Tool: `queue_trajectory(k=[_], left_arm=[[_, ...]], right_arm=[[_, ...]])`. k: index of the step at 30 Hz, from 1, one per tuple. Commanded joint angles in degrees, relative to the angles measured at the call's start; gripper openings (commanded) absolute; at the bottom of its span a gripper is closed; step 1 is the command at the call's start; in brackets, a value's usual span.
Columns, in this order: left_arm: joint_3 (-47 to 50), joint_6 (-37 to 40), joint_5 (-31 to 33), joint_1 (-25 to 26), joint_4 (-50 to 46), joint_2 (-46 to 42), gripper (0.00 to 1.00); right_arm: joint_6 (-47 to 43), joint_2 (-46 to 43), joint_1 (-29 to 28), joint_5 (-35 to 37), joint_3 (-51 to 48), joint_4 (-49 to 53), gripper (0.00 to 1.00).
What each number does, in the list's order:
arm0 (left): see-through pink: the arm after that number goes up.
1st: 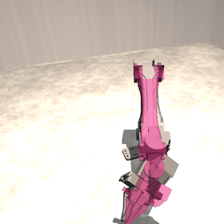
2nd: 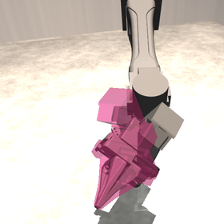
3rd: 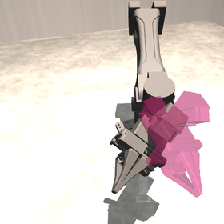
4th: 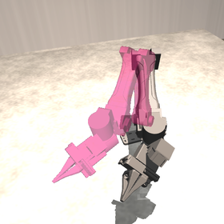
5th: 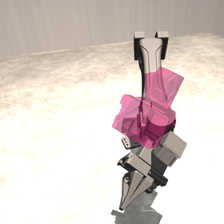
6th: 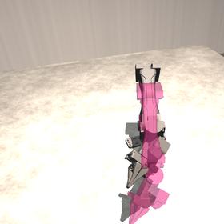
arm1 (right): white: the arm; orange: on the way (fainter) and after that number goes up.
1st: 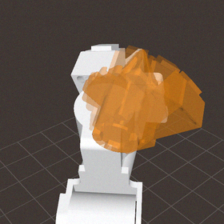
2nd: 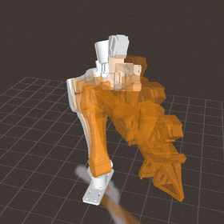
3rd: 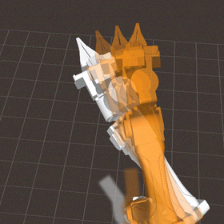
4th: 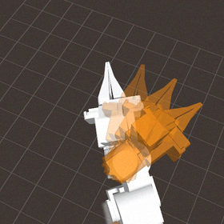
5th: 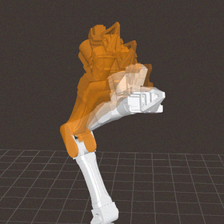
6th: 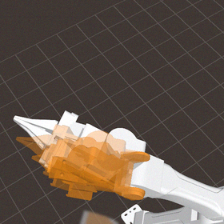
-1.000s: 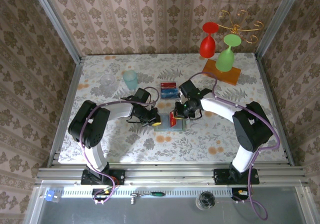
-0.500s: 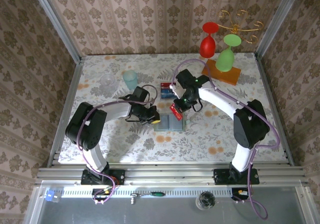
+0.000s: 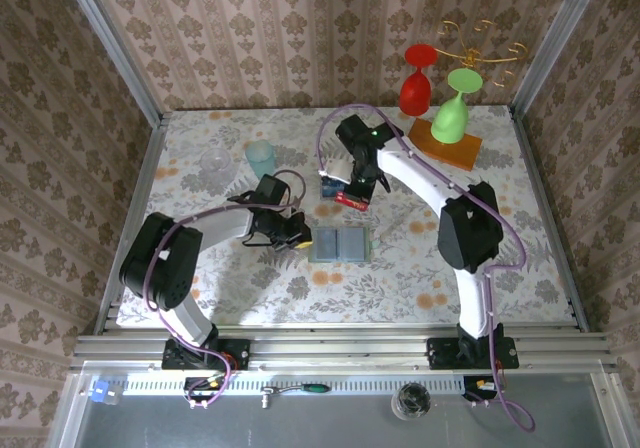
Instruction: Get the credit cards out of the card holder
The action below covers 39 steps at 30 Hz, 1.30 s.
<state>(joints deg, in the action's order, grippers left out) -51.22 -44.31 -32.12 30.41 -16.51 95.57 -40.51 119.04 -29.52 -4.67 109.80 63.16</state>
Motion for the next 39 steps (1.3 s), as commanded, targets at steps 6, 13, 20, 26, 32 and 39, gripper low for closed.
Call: queue_trajectory(k=[6,13,20,26,32,39], left_arm=[[2.49,-0.77,2.78,-0.71,-3.95,-4.95,0.0],[3.92,-0.86,4.89,-0.93,-6.67,-8.03,0.0],[3.6,-1.43,5.4,-1.5,-7.66,-8.29,0.0],[3.2,-1.47,5.58,-1.76,-8.21,-7.75,0.0],[2.98,-1.44,5.49,-2.02,-8.73,-7.18,0.0],[2.64,-1.56,5.71,-2.2,-9.17,-6.93,0.0]], right_arm=[[-9.05,9.96,2.27,-0.52,20.16,10.56,0.0],[-11.38,18.85,3.2,-1.49,35.01,14.89,0.0],[-12.99,21.9,3.59,-1.22,39.58,11.41,0.0],[-14.51,22.96,3.66,-0.77,39.67,8.81,0.0],[-15.92,24.0,3.91,1.59,39.66,6.29,0.0],[-16.88,24.4,4.03,1.67,39.66,5.43,0.0]])
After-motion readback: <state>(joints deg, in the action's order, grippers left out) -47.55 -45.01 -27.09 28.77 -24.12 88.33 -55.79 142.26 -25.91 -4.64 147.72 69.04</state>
